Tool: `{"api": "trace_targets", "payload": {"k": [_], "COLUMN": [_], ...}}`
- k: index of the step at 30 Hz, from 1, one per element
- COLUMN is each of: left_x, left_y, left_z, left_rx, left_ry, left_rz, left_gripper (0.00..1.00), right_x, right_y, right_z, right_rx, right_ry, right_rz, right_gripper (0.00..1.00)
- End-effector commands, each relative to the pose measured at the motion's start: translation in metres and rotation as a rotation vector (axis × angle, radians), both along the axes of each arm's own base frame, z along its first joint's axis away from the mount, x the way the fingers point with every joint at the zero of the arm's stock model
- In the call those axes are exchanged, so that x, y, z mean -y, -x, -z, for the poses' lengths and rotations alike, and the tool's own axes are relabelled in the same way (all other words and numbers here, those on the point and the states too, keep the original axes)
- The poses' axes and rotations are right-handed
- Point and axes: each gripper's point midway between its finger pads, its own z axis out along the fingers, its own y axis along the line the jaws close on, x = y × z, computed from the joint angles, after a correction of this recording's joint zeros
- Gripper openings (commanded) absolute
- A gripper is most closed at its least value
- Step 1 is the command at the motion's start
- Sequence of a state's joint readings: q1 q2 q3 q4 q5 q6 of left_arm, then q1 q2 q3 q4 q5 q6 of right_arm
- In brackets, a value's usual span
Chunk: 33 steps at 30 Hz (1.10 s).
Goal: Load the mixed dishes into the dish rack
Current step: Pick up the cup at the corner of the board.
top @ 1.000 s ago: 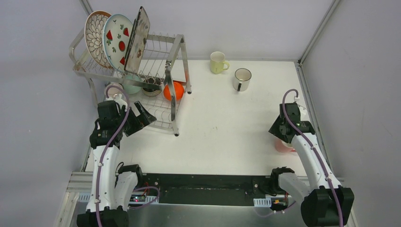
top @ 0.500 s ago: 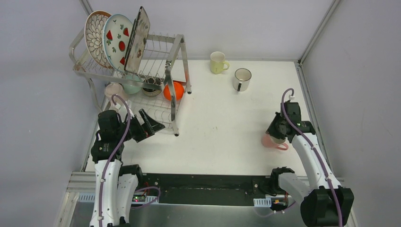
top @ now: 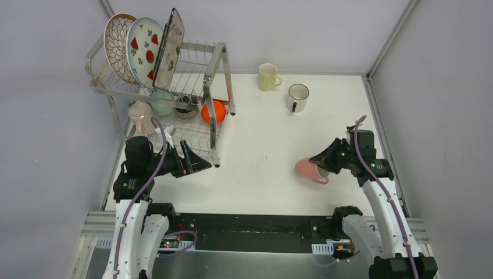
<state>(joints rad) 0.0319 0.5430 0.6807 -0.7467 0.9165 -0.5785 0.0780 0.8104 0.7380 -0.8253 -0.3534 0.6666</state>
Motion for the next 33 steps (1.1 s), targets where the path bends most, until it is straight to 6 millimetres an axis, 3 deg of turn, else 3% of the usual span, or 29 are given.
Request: {"api": "trace_targets", "payload": {"k": [1, 11, 16, 21, 28, 33], "left_x": [0.009, 0.026, 0.045, 0.079, 0.115, 0.132], "left_y": [0.006, 0.006, 0.005, 0.014, 0.020, 0.020], "left_z": [-0.018, -0.038, -0.022, -0.013, -0.032, -0.049], "left_rx": [0.133, 0.222, 0.214, 0.224, 0.356, 0.454], "left_ry": [0.014, 0.122, 0.130, 0.107, 0.108, 0.127], "left_rz": [0.100, 0.186, 0.192, 0.296, 0.375, 0.388], "left_gripper": [0.80, 0.79, 0.78, 0.77, 0.77, 0.77], "right_x": [-0.036, -0.059, -0.066, -0.075, -0.082, -0.082], "right_y": [-0.008, -0.003, -0.002, -0.003, -0.002, 0.004], "right_z": [-0.053, -0.099, -0.103, -0.110, -0.135, -0.165], "right_rx": [0.119, 0.179, 0.179, 0.145, 0.154, 0.176], "right_ry": [-0.276, -0.515, -0.549, -0.678, -0.866, -1.021], "right_rz": [-0.029, -0.047, -0.068, -0.054, -0.017, -0.024], "right_gripper": [0.00, 0.00, 0.00, 0.00, 0.00, 0.00]}}
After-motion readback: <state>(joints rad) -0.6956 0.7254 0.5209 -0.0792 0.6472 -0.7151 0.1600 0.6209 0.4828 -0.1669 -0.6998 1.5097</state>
